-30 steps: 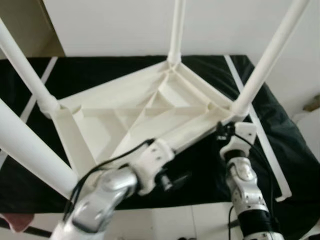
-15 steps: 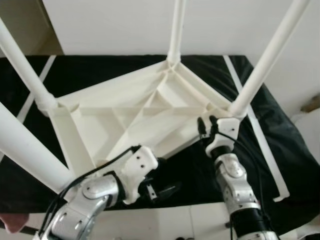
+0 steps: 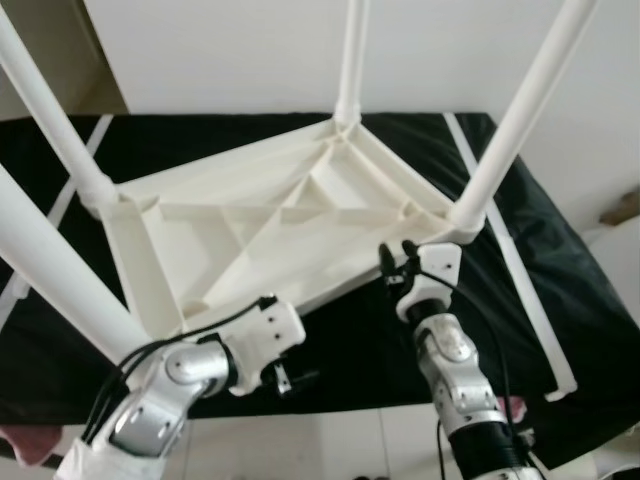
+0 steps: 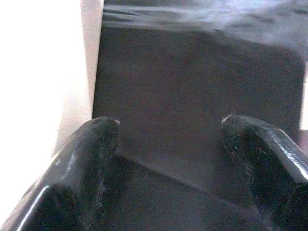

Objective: Building children table

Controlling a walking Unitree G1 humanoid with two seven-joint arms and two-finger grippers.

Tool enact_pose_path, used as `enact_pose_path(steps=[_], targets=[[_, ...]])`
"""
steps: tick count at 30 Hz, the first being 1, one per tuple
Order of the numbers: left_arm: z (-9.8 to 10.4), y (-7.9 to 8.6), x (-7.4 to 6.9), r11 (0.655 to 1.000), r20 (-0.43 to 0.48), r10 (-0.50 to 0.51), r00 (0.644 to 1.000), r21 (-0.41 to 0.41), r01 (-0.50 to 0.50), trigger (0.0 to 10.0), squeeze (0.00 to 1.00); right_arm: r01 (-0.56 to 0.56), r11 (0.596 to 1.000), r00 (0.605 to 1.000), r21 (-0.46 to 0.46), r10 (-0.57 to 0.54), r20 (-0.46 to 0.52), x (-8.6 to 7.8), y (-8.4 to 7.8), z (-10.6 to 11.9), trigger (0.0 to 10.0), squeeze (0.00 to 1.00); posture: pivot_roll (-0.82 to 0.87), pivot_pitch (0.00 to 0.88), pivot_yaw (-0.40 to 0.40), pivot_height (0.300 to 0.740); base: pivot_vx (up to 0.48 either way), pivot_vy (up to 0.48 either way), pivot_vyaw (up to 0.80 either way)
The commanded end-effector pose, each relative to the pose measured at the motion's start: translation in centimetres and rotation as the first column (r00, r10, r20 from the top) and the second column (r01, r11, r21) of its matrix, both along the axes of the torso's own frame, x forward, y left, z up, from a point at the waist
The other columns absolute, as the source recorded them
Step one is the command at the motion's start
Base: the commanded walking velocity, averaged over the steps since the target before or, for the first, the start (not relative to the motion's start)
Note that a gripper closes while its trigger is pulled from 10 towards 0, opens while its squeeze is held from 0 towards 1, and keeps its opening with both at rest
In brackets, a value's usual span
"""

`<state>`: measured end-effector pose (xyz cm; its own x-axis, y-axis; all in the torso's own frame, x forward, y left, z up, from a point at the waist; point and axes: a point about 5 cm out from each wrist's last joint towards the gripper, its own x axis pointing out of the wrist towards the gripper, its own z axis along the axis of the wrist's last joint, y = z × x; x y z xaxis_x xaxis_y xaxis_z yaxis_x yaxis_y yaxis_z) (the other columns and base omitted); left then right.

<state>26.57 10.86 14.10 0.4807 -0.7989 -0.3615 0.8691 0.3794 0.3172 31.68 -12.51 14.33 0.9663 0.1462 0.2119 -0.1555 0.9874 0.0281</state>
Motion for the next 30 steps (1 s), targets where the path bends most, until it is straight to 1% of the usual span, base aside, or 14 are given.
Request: enact_pose_path(steps=[1,4,7,8,9,11,12,13,15,16,18,21,22,30], targets=[[1.0,1.6,1.7,0.994,0.076,0.112,0.991,-0.008,-0.112,10.0,0.0,0.009,1.0,1.0,-0.001,-0.009,-0.006,0.0,-0.2,-0.2,10.0,0.0,-0.08,0.157,0.019,0.74,0.0,0.0,0.0],[1.2,1.8,1.8,0.993,0.085,0.114,0.99,-0.005,-0.114,10.0,0.0,0.01,1.0,1.0,0.0,-0.01,-0.005,-0.1,-0.2,-0.2,10.0,0.0,-0.08,0.158,0.02,0.74,0.0,0.0,0.0],[1.6,1.4,1.0,0.996,0.073,0.084,0.994,-0.042,-0.081,10.0,0.0,0.017,1.0,1.0,0.004,-0.017,-0.005,-0.3,-0.3,-0.3,10.0,0.0,-0.08,0.159,0.025,0.74,0.0,0.0,0.0],[1.9,1.3,0.1,0.996,0.051,0.06,0.997,-0.075,-0.056,10.0,0.0,0.021,1.0,1.0,0.005,-0.021,-0.005,-0.4,-0.3,-0.4,10.0,0.0,-0.08,0.163,0.033,0.74,0.0,0.0,0.0],[1.9,1.3,0.1,0.996,0.051,0.06,0.997,-0.075,-0.056,10.0,0.0,0.021,1.0,1.0,0.005,-0.021,-0.005,-0.4,-0.3,-0.4,10.0,0.0,-0.08,0.163,0.033,0.74,0.0,0.0,0.0],[2.0,1.5,-1.5,0.993,-0.01,0.025,1.0,-0.118,-0.026,10.0,0.0,0.027,1.0,1.0,0.009,-0.027,-0.006,-0.5,-0.3,-0.5,10.0,0.0,-0.08,0.168,0.035,0.74,0.0,0.0,0.0],[2.0,1.5,-1.5,0.993,-0.01,0.025,1.0,-0.118,-0.026,10.0,0.0,0.027,1.0,1.0,0.009,-0.027,-0.006,-0.5,-0.3,-0.5,10.0,0.0,-0.08,0.168,0.035,0.74,0.0,0.0,0.0],[1.9,2.1,-3.1,0.99,-0.077,-0.016,0.997,-0.144,0.005,10.0,0.0,0.031,0.999,0.999,0.011,-0.031,-0.008,-0.5,-0.4,-0.5,10.0,0.0,-0.06,0.171,0.035,0.74,0.0,0.0,0.0],[1.9,2.1,-3.1,0.99,-0.077,-0.016,0.997,-0.144,0.005,10.0,0.0,0.031,0.999,0.999,0.011,-0.031,-0.008,-0.5,-0.4,-0.5,10.0,0.0,-0.06,0.171,0.035,0.74,0.0,0.0,0.0],[1.8,2.4,-3.7,0.989,-0.1,-0.027,0.995,-0.148,0.012,10.0,0.0,0.031,0.999,0.999,0.012,-0.031,-0.01,-0.4,-0.4,-0.6,10.0,0.0,-0.05,0.171,0.034,0.74,0.0,0.0,0.0],[1.8,3.0,-4.3,0.99,-0.11,-0.039,0.993,-0.136,0.024,10.0,0.0,0.029,1.0,1.0,0.011,-0.029,-0.011,-0.3,-0.4,-0.6,10.0,0.0,-0.04,0.17,0.03,0.74,0.0,0.0,0.0],[1.9,5.1,-5.7,0.998,-0.163,-0.022,0.986,-0.065,0.011,10.0,0.0,0.012,1.0,1.0,0.008,-0.012,-0.011,0.2,-0.1,-0.5,10.0,0.0,-0.02,0.166,0.021,0.74,0.0,0.0,0.0],[1.9,5.1,-5.7,0.998,-0.163,-0.022,0.986,-0.065,0.011,10.0,0.0,0.012,1.0,1.0,0.008,-0.012,-0.011,0.2,-0.1,-0.5,10.0,0.0,-0.02,0.166,0.021,0.74,0.0,0.0,0.0],[2.3,8.9,-6.6,0.996,-0.23,0.091,0.969,0.032,-0.086,10.0,0.0,0.0,1.0,1.0,0.017,0.0,-0.017,0.6,0.1,-0.5,10.0,0.0,0.01,0.153,-0.005,0.74,0.0,0.0,0.0]])
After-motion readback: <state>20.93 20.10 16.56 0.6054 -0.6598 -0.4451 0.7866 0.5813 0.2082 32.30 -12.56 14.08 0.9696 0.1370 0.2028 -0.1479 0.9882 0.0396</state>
